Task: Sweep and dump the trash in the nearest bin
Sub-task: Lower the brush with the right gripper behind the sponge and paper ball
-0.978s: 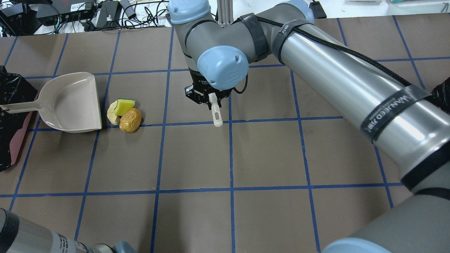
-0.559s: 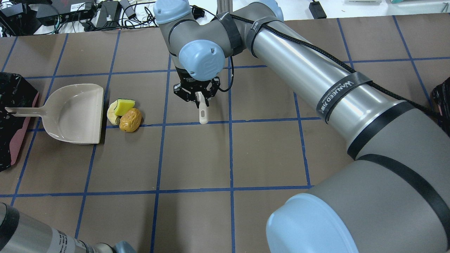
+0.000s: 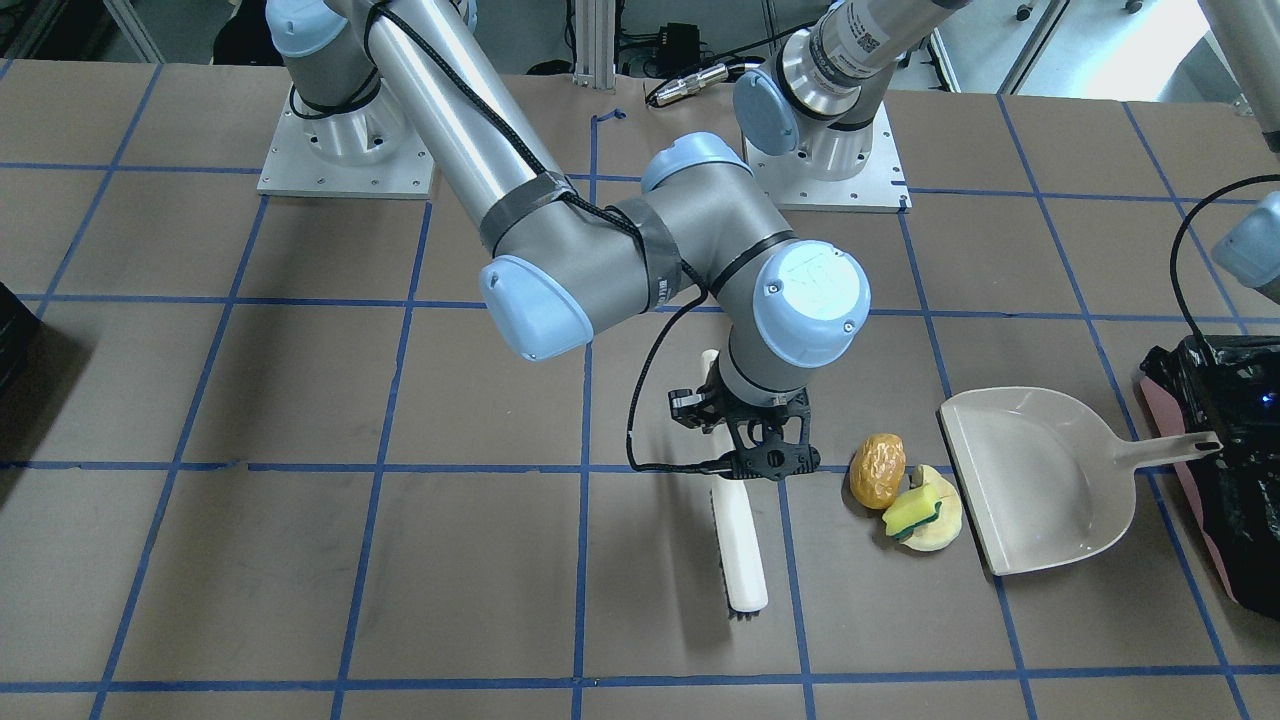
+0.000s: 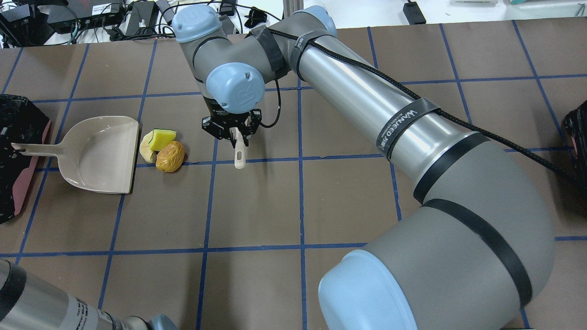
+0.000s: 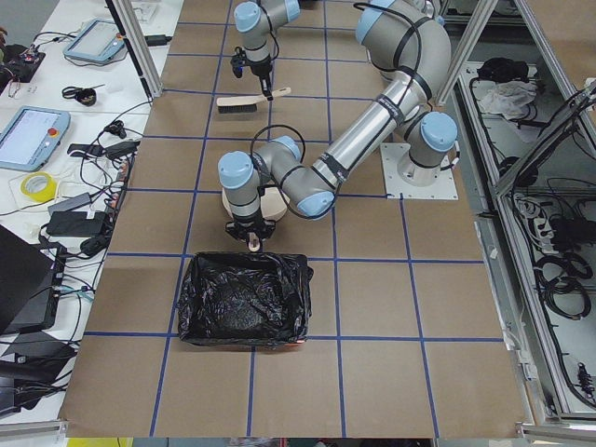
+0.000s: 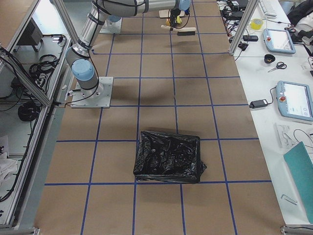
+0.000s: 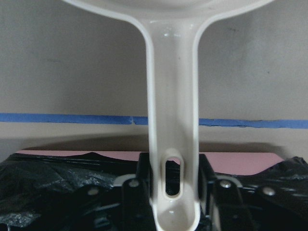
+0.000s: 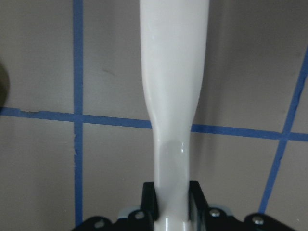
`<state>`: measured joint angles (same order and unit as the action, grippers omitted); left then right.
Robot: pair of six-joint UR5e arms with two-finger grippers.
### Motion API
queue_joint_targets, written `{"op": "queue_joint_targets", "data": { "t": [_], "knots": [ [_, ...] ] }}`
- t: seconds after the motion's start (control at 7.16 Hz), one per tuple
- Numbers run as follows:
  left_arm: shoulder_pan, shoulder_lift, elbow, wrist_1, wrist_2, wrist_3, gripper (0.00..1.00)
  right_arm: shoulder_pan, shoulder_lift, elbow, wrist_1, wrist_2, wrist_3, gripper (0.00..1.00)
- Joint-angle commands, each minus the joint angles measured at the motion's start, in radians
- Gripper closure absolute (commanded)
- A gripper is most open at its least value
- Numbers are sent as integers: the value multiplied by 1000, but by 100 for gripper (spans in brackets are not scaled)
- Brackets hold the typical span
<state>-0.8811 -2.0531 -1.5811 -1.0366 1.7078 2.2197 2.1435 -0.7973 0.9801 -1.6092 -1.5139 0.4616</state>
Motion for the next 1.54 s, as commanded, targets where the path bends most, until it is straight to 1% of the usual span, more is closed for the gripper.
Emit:
{"op": "queue_joint_targets", "data": {
  "t": [0.0,0.14,0.56,0.7,0.84,0.98,1.12,1.4],
  "knots": [
    [-18,-13,1,26,3,0,100,24,59,-84,0,40,41,100],
    [-27,-13,3,27,4,0,100,36,84,-118,-3,75,48,100],
    [-41,-21,-3,29,4,-2,100,85,136,-127,-23,80,80,100],
    [-41,-24,-4,33,4,0,100,99,151,-127,-65,101,98,100],
    [-42,-24,-4,35,12,1,100,111,162,-129,-114,145,114,100],
    [-44,-24,-4,36,18,1,100,116,165,-130,-126,147,120,100],
    [-44,-24,-4,36,19,1,100,121,170,-136,-132,173,123,100],
    [-62,-24,-4,47,35,15,100,124,174,-144,-188,228,152,100]
  ]
}}
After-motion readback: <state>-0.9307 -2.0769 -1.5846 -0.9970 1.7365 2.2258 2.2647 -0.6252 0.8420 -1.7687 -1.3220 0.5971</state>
